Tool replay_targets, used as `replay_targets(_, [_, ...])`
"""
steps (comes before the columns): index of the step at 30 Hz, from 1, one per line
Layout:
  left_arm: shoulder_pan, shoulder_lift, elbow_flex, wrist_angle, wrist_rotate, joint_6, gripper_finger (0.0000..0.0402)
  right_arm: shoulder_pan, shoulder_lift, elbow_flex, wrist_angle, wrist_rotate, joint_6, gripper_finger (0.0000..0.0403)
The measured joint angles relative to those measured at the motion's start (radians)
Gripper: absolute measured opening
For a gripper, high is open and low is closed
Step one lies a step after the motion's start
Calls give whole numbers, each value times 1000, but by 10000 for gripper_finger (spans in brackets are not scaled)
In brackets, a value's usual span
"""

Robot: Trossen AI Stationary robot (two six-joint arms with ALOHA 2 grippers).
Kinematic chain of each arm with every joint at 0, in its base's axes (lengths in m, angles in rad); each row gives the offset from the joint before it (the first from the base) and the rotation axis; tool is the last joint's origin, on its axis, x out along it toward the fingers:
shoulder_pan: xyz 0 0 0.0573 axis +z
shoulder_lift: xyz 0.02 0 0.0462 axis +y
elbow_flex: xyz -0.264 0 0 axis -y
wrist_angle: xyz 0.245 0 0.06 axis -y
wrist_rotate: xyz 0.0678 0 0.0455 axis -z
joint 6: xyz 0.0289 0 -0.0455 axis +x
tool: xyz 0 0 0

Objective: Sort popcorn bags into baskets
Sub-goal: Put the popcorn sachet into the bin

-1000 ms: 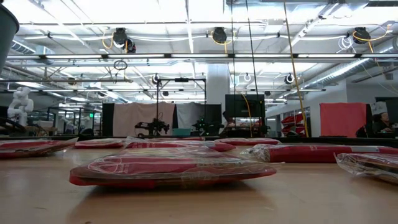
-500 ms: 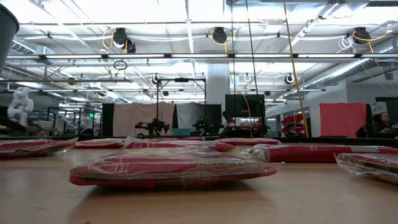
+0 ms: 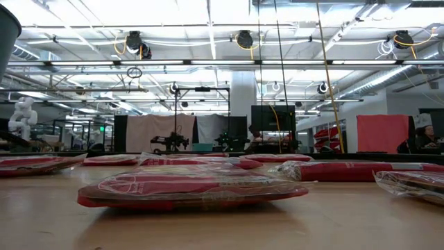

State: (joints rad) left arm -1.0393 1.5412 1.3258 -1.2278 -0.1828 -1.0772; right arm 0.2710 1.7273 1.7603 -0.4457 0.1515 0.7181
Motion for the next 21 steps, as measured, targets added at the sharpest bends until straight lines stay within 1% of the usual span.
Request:
replay_targets(6, [0,94,0,0,11,6,52,-2,-19,0,-62,0,-15,144])
replay_targets(9, [0,127,0,-1,12,11,55,-1,-30,0,-86,0,-33,144])
replay_targets(13, [6,163,0,1,-1,29,56,-2,-33,0,-87,0,-69,144])
replay_targets(18, [9,208,0,2,8,55,58,-13,-35,0,-89,0,-104,144])
replay_targets(21, [3,229,0,2,7,37,68,-23,-35,0,-91,0,-109,144])
